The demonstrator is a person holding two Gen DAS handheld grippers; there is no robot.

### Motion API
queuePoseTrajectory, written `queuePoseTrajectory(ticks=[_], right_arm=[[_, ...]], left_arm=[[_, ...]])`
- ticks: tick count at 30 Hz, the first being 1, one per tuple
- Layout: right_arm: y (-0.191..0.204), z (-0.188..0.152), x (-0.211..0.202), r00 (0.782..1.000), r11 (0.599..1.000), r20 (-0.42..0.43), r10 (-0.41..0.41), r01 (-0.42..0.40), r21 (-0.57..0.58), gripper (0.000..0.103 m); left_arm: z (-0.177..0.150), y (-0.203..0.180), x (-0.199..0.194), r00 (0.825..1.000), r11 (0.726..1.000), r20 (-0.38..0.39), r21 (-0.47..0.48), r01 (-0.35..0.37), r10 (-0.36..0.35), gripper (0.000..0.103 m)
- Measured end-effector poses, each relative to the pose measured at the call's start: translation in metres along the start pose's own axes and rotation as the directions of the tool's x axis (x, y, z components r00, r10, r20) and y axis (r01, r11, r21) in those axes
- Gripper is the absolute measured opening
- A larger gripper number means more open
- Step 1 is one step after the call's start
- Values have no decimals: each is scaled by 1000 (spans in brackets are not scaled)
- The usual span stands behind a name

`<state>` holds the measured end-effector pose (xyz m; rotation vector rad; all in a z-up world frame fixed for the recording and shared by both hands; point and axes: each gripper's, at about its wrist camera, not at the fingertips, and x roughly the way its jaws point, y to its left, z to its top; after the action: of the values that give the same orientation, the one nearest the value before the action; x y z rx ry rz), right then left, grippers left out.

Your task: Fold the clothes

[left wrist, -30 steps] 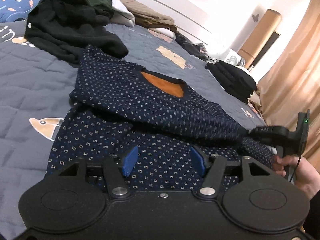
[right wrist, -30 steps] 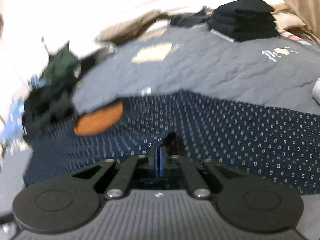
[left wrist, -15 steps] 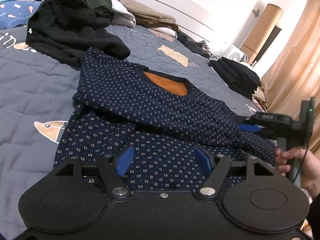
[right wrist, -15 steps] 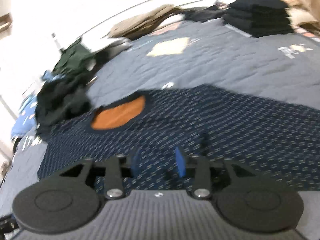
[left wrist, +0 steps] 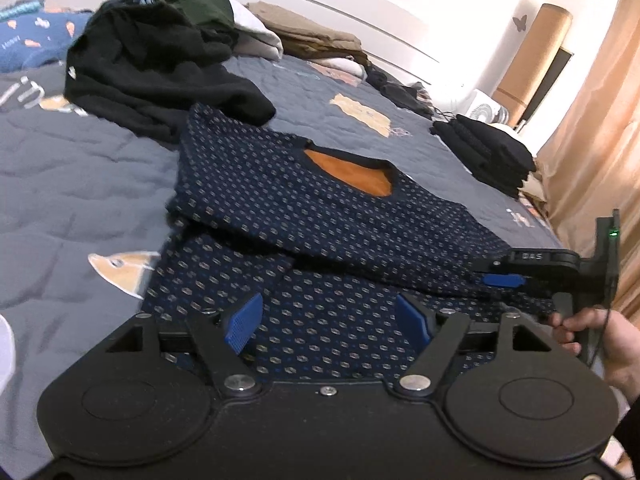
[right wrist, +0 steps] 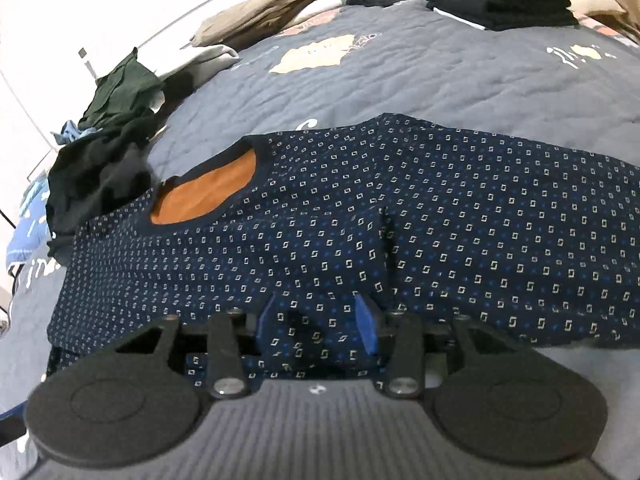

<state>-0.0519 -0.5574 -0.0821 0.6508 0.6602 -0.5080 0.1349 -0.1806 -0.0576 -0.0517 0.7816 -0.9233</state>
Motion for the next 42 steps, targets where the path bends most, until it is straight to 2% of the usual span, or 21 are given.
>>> queuePoseTrajectory(ticks=[5,11,17,20,24,28,29,31,32,33,36,39,42], right_arm=[[7,2,-6,1000,1000,-7,3,-3,-9,44],[29,-4,-24,999,999,-14,44,-44,-22,45],[53,-31,-45,996,996,-40,81,-83,-39,48],[59,-50,-55,995,996,-57,86,-88,-29,48],[67,-70,-69,994,994,-57,95,-98,-50,48],[69,-69,-76,992,991,-45,116,-118,-58,49],[69,-68,-78,992,991,-40,123,-125,-57,49],[68,-66,-77,989,989,-37,143,-144,-43,50],[68,-65,-77,988,988,-39,148,-149,-40,50],[68,-65,-75,988,988,-42,149,-150,-39,51],[67,-62,-70,987,988,-50,152,-154,-34,51],[66,-60,-66,985,986,-59,162,-164,-21,51],[67,-59,-67,984,985,-59,170,-171,-19,52]], left_arm=[[8,12,-7,999,999,26,-16,-40,41,72],[9,13,-11,997,998,37,-12,-66,67,72],[-12,-23,-5,1000,990,27,143,1,-5,67],[-27,-38,9,1000,975,-3,223,4,-3,56],[-42,-53,27,999,949,-27,314,-30,41,55],[-51,-53,44,993,939,-54,335,-81,105,54],[-53,-51,47,990,935,-56,339,-100,126,50],[-55,-47,51,989,936,-61,334,-106,134,35],[-55,-45,53,990,941,-69,325,-94,123,21],[-55,-44,54,991,945,-78,316,-82,111,14],[-56,-44,55,992,949,-79,307,-69,98,4],[-56,-45,53,994,958,-71,282,-55,78,2],[-53,-46,49,997,974,-81,225,35,-18,1]])
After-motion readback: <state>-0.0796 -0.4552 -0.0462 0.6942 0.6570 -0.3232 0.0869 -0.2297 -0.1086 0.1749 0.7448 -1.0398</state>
